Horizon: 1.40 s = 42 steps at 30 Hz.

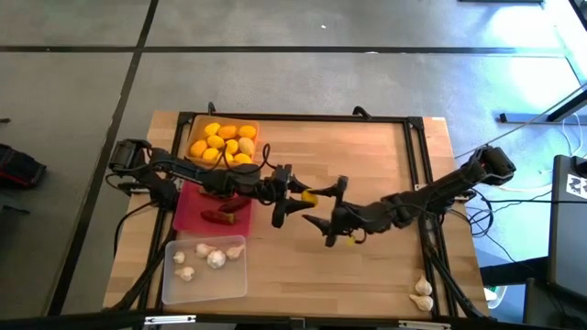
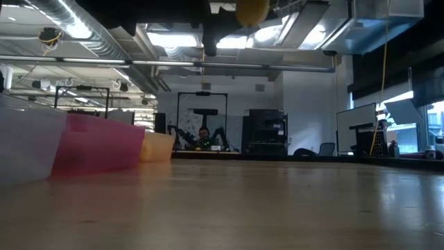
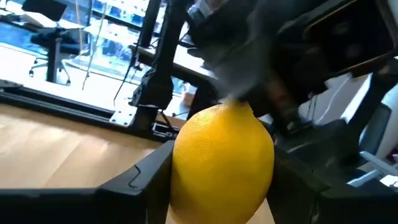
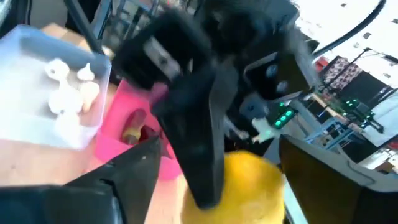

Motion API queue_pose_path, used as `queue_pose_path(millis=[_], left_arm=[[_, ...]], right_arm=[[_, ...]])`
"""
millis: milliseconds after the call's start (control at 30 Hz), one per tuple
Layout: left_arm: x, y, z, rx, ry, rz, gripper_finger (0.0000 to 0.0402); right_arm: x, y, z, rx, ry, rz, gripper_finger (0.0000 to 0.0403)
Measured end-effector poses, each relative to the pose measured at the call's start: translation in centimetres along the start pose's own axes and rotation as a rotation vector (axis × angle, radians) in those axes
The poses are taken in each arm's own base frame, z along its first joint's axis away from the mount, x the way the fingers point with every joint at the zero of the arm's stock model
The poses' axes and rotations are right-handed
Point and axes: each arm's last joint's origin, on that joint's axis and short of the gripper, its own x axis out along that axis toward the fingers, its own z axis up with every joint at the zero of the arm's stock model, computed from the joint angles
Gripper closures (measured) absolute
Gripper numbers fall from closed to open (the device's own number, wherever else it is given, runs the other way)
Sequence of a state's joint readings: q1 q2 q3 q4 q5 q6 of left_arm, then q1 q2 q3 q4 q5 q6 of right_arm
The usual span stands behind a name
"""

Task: Sort produce into baskets
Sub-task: Put the lemon into the yellow bin

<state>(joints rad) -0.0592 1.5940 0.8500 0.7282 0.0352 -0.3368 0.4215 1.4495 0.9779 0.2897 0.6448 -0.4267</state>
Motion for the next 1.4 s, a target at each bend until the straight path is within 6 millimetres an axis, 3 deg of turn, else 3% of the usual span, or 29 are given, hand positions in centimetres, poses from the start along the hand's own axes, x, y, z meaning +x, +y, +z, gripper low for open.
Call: queue_pose_path(millis=[267,500,933,1200,1400], left_arm=[[-1.1,0.0,0.7,0.051,0.056,0.102,0.0189],[-3.7,-0.2,2.3,0.098,0.136,0.267,0.0192],[-12.3,0.1,5.6,0.134,0.257,0.705,0.0188],[-17.1,2.2,6.1,0.09,0.329,1.027,0.0187],[-18.9,4.9,5.4,0.047,0.374,1.251,0.0187]], right_arm=[[-3.6,1.0,1.7,-0.006,0.032,-0.117,0.0069],[-5.7,2.0,0.7,0.028,0.144,-0.139,0.0068],[-5.0,1.2,-2.9,0.212,0.372,-0.129,0.0068],[-3.9,0.2,-3.4,0.275,0.41,-0.089,0.0068],[-3.6,0.0,-3.6,0.286,0.418,-0.081,0.0068]])
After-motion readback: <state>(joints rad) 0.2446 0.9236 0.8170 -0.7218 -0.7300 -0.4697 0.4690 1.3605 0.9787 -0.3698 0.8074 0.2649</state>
